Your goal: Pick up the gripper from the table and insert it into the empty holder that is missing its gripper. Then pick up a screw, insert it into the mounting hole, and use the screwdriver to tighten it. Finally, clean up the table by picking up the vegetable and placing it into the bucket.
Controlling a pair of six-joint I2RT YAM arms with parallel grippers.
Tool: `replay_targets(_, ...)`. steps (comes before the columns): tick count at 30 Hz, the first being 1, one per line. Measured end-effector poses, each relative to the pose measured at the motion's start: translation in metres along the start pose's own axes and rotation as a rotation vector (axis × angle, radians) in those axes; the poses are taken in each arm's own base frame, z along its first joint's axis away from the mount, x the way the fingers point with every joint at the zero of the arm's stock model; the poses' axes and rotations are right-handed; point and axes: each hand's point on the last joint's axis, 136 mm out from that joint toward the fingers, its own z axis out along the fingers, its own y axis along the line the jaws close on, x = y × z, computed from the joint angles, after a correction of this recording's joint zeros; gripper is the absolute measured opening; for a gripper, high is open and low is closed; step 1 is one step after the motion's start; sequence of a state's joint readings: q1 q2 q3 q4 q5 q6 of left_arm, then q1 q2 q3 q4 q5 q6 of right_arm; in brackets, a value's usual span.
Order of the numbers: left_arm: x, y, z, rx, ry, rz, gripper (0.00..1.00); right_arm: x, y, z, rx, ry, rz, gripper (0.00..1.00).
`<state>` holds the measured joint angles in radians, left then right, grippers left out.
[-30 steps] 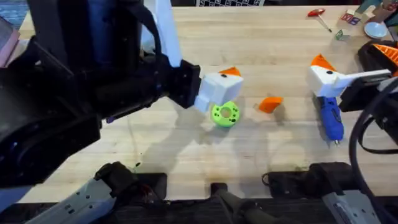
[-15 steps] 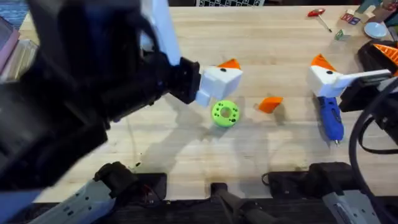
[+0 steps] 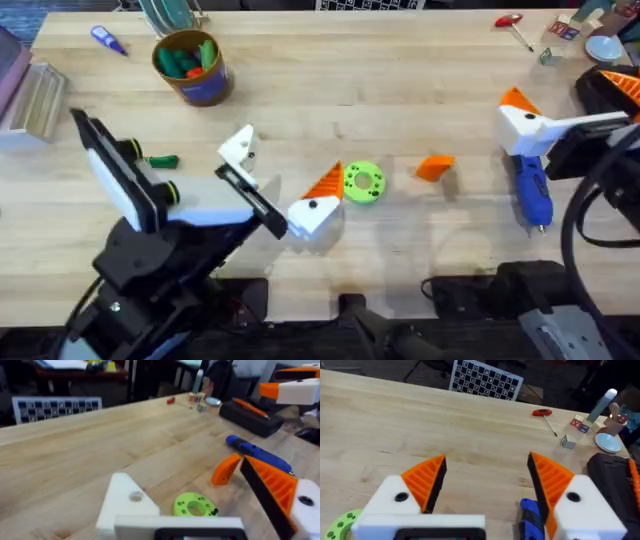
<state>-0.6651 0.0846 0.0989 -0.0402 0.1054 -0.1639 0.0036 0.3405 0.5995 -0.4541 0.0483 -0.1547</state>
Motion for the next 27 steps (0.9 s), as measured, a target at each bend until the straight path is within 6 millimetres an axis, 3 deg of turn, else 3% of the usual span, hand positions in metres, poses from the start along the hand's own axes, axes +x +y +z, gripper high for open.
replay_targets(4,0.006,-0.001,-0.001,0.02,-0.049,0.006,0.986,0.0,0.0,0.0,0.0,0.0,0.0,0.991)
replay_targets(10,0.035,0.001,0.0,0.022,0.053,-0.006,0.986,0.0,0.0,0.0,0.0,0.0,0.0,0.991)
replay_targets(27,0.035,0.0,0.0,0.025,0.053,-0.006,0.986,0.0,0.0,0.0,0.0,0.0,0.0,0.992)
